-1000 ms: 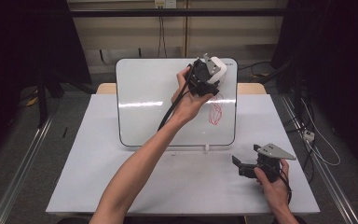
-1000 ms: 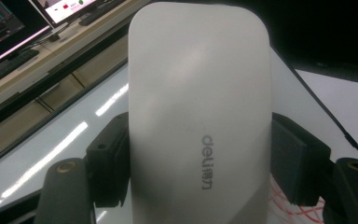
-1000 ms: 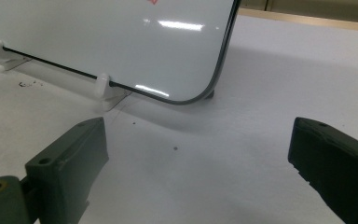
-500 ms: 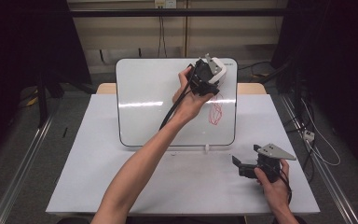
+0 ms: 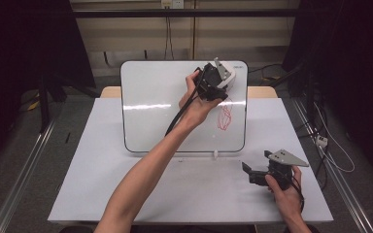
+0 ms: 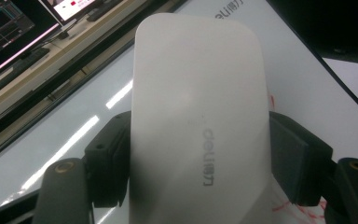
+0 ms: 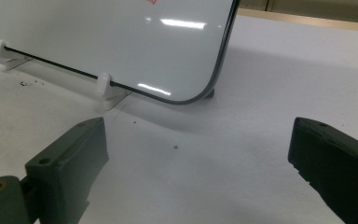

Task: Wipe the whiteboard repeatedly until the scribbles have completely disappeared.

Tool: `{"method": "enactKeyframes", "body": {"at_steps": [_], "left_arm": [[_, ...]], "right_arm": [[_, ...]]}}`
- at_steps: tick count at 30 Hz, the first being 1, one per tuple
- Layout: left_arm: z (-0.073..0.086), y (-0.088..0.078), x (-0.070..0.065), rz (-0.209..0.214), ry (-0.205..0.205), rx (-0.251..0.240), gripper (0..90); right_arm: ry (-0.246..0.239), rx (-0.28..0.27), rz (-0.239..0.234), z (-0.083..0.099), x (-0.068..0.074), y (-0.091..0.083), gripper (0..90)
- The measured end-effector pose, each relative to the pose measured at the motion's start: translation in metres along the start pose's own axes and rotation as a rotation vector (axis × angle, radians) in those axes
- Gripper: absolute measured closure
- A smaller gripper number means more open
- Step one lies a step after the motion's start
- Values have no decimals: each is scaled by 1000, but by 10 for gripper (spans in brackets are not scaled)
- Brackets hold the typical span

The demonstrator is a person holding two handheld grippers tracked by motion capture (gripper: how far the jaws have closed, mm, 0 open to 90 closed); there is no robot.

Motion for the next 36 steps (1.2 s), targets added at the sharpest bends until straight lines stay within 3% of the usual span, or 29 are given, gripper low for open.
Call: {"method": "enactKeyframes", "body": {"at_steps": [20,36], "left_arm": [[-4,5,-9,-55,35,13,303],[0,9,-22,-25,75,26,303]], "right_arm": [[-3,3,-4,-1,1,1,45],[-5,2,-4,-1,2,1,45]]}}
Point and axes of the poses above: each handheld gripper's, and its own axes: y roughly forward along the jaws, z roughly out of its underside, x roughly to its left, the point moved 4 cm from there along y, roughly forward along the jaws, and after that the axes turned 1 degree about x, right-handed, at the moved point
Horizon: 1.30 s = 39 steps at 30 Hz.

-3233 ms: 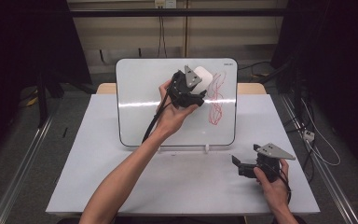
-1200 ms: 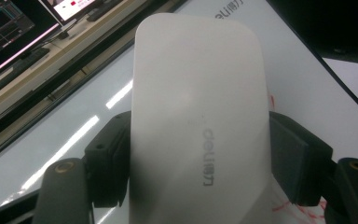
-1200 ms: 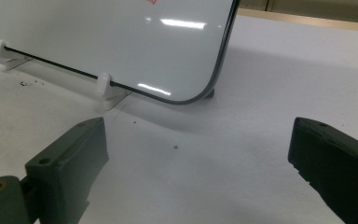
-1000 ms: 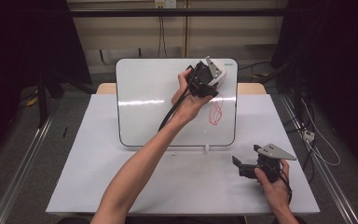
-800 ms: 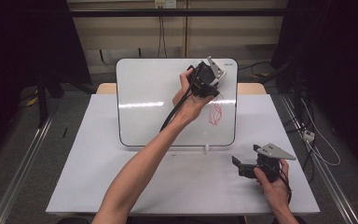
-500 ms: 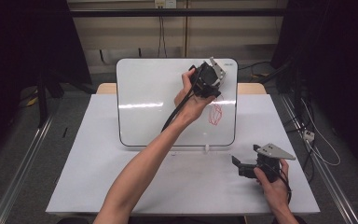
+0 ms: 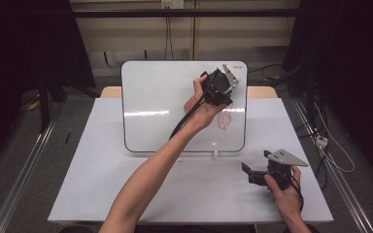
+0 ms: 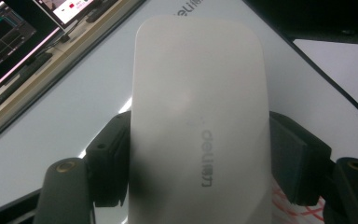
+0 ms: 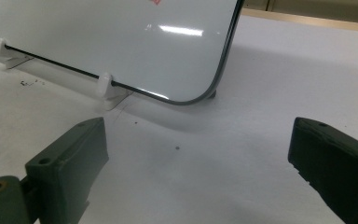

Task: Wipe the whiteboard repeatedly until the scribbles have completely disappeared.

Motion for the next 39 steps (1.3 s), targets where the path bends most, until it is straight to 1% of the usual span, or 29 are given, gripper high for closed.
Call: {"method": "enactKeyframes", "body": {"at_steps": [1,4,6,8,10,15,16,18,21,22,23,26,28,30,35,36,38,39], "left_arm": [[1,1,-4,6,0,-2,303],[1,1,-7,6,10,-1,303],[2,1,-9,6,4,-7,303],[2,0,-9,7,8,-9,303],[2,0,-8,14,-2,-9,303],[-1,1,-3,25,1,6,303],[-3,1,-1,22,-8,4,303],[-9,0,7,14,-12,2,304],[-12,1,8,16,-12,6,304],[-13,1,9,10,-7,10,304],[-13,2,10,9,-21,0,304],[-14,2,12,5,-22,-3,304],[-15,1,15,3,-30,-1,304],[-17,1,18,-9,-39,-4,305],[-17,0,19,-20,-44,-8,306],[-17,1,18,-14,-40,-7,306],[-17,1,17,-16,-39,-10,306],[-17,1,13,-25,-19,-6,306]], "right_arm": [[0,0,0,0,0,0,45],[1,1,0,0,0,0,45],[0,1,0,0,0,0,45],[1,0,0,0,0,0,45],[-2,-1,1,0,0,-1,45],[1,-4,2,0,-1,-2,45],[1,-5,1,0,-1,-2,45],[2,-4,1,0,-1,-2,45],[1,-6,0,0,-2,-3,45],[1,-5,1,0,-2,-3,45],[2,-6,-1,1,-2,-3,45],[3,-6,0,1,-2,-3,45],[5,-5,0,1,-2,-3,45],[6,-5,0,1,-2,-3,45],[4,-6,-1,1,-2,-3,45],[4,-8,-1,1,-2,-4,45],[6,-5,-2,1,-2,-3,45],[7,-6,-2,1,-2,-3,45]]}}
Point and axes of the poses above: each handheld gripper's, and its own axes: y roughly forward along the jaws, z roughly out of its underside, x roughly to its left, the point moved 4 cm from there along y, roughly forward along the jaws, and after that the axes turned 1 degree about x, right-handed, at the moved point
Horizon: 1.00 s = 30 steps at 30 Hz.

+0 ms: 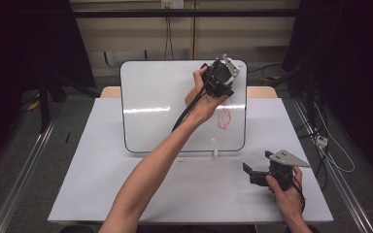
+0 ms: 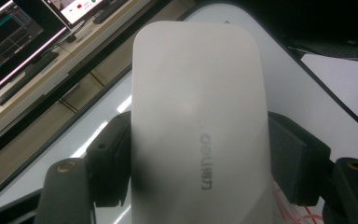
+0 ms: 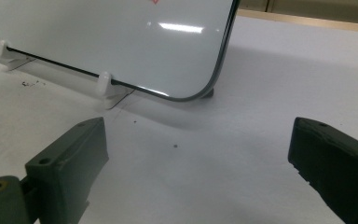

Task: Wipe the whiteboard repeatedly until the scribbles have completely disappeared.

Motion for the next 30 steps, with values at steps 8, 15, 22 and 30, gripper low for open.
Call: {"method": "enactKeyframes", "body": {"at_steps": [8,15,22,30], "left_arm": [[3,0,-6,-1,46,13,308],[12,0,-15,13,67,27,308],[27,-5,-27,31,83,20,307],[46,-10,-43,47,97,5,306]], "right_arm": [[-5,1,0,0,1,0,45],[-5,0,2,0,1,0,45],[-8,0,0,0,2,0,45],[-7,1,2,0,2,0,45]]}}
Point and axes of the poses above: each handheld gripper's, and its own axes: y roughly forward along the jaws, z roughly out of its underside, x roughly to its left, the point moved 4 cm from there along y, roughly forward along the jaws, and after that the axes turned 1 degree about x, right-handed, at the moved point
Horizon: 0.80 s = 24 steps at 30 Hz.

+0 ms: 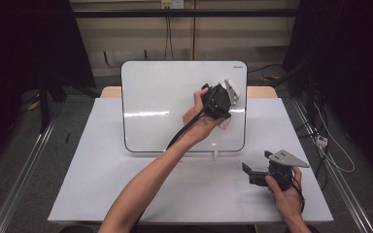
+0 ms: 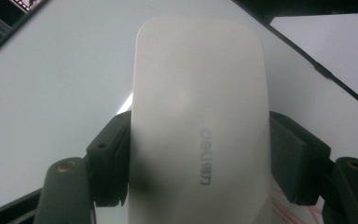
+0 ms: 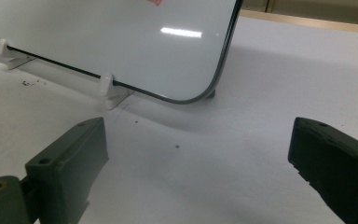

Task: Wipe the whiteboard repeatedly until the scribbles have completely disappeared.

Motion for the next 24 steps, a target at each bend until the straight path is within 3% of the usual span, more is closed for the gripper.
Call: {"method": "enactKeyframes", "body": {"at_steps": [4,11,13,17,24], "left_arm": [[7,-2,-7,1,4,-10,306],[3,0,-4,19,-3,19,306],[-1,1,0,29,-11,44,303],[-13,5,10,33,-32,44,301],[-30,9,23,11,-36,50,300]], "right_arm": [[-1,2,0,0,1,0,45],[-6,1,0,0,1,1,45],[-4,4,-1,0,1,2,45],[-5,2,-2,0,1,1,45],[0,-1,-1,0,-1,0,45]]}}
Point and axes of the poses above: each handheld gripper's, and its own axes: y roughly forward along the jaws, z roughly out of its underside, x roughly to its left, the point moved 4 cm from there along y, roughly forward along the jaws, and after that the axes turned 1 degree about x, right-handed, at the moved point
